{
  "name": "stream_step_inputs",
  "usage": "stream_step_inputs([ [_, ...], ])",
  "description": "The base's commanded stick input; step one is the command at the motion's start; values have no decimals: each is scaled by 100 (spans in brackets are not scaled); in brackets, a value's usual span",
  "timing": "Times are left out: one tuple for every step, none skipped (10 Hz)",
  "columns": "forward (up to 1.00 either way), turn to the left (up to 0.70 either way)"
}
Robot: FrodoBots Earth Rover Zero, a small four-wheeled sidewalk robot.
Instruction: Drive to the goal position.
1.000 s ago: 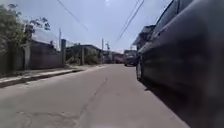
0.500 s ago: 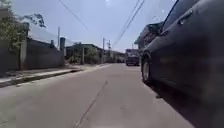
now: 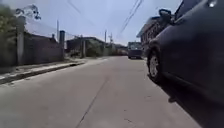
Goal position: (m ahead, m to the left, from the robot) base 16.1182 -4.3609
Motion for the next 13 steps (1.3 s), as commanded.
stream_step_inputs([
  [100, 0],
  [100, 0],
  [100, 0],
  [100, 0],
  [100, 0],
  [100, 0],
  [100, 0],
  [100, 0],
  [100, 0],
  [100, 0],
  [100, 0],
  [100, 0],
  [100, 0],
])
